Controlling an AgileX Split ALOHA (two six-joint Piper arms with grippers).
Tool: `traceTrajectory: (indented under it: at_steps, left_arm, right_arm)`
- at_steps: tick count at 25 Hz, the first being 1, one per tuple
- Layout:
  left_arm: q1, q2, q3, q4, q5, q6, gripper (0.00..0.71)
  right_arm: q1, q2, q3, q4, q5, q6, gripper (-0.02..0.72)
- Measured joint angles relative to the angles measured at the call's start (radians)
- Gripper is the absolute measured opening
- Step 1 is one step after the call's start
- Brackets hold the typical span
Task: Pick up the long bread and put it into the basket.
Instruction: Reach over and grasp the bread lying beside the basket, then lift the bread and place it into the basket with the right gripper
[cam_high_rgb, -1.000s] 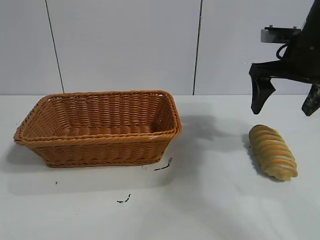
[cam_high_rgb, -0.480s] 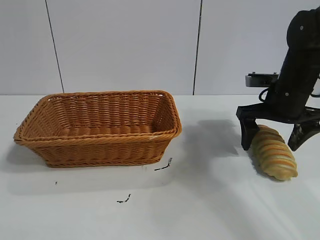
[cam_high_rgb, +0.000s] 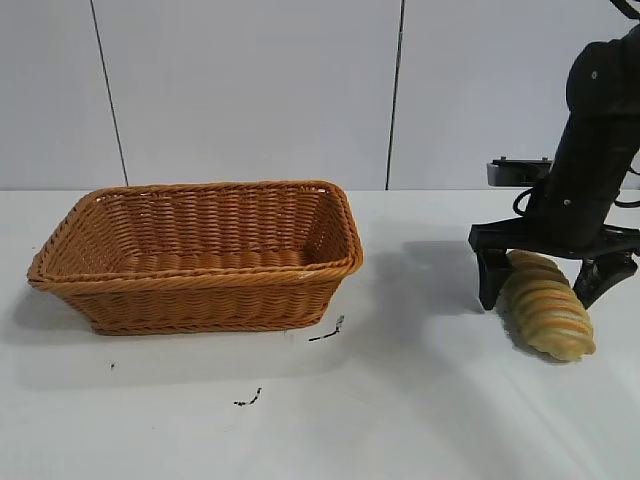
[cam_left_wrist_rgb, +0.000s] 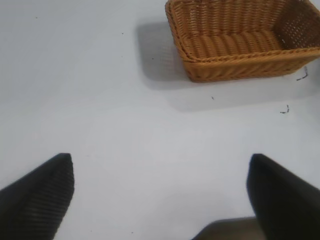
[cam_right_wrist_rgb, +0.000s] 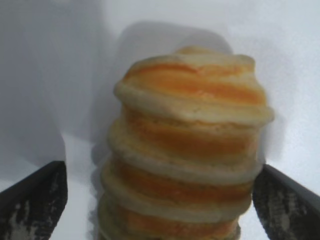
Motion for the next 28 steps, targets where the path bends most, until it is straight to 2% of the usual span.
traceTrajectory:
  at_steps: [2, 3, 7, 9, 15, 18, 24, 28]
  left_arm:
    - [0.000, 0.000, 0.000, 0.000, 0.000, 0.000, 0.692]
    - [0.000, 0.000, 0.000, 0.000, 0.000, 0.000, 0.692]
    - [0.000, 0.000, 0.000, 0.000, 0.000, 0.000, 0.692]
    - [0.000, 0.000, 0.000, 0.000, 0.000, 0.000, 0.692]
    - [0.000, 0.000, 0.000, 0.000, 0.000, 0.000, 0.692]
    - [0.000, 0.000, 0.000, 0.000, 0.000, 0.000, 0.692]
    - [0.000, 0.000, 0.000, 0.000, 0.000, 0.000, 0.692]
    - [0.000, 0.000, 0.000, 0.000, 0.000, 0.000, 0.692]
  right_arm:
    - [0.000, 0.000, -0.002, -0.007, 0.008, 0.000, 0.153]
    - [0.000, 0.000, -0.005, -0.012, 0.013, 0.000, 0.132]
    - [0.000, -0.021, -0.035, -0.056, 0.062, -0.001, 0.130]
    - [0.000, -0.055, -0.074, -0.059, 0.094, -0.004, 0.130]
    - [0.000, -0.131, -0.282, -0.027, 0.214, -0.027, 0.130]
    - [0.010, -0.120, -0.402, -0.008, 0.244, -0.050, 0.130]
    - [0.097, -0.008, -0.656, -0.003, 0.293, -0.090, 0.130]
    - [0.191, 0.074, -0.793, 0.014, 0.296, -0.182, 0.128]
